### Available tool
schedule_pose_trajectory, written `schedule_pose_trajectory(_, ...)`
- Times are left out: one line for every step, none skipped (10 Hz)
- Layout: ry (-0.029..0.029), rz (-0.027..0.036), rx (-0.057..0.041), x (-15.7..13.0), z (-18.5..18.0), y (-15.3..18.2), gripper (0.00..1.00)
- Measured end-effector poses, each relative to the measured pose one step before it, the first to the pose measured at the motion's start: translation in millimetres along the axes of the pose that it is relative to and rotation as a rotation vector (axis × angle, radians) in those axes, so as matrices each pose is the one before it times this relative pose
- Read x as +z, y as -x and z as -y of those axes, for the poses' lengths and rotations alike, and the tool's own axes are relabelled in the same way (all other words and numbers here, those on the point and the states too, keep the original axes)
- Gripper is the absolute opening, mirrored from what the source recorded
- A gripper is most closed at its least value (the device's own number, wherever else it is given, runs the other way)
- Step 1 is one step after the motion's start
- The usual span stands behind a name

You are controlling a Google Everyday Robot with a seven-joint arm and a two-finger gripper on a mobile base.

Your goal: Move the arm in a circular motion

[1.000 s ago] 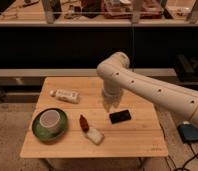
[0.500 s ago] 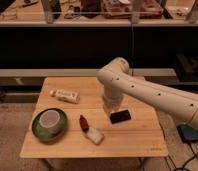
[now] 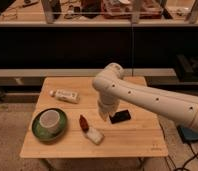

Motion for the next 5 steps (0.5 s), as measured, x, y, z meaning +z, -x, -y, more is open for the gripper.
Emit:
schedule_pose_trajectory(-0.00329,-0.00103,-0.00857,-0.06,0.84,-0.88,0.41)
schedule_pose_trajectory(0.00571,0.00213,-0.01778,-0.65,0.67,0.14,0.41)
schedule_pose_trajectory(0.00739,0.005,-0.0575,-3.88,4.43,3.57,0.41)
schedule_pose_trajectory(-0.00371,0.00005,-0.03017,-8.07,2.54,5.35,0.41)
schedule_pose_trajectory(0.00271,-0.00172,-0.00134,-5.53,1.29,6.94,0.41)
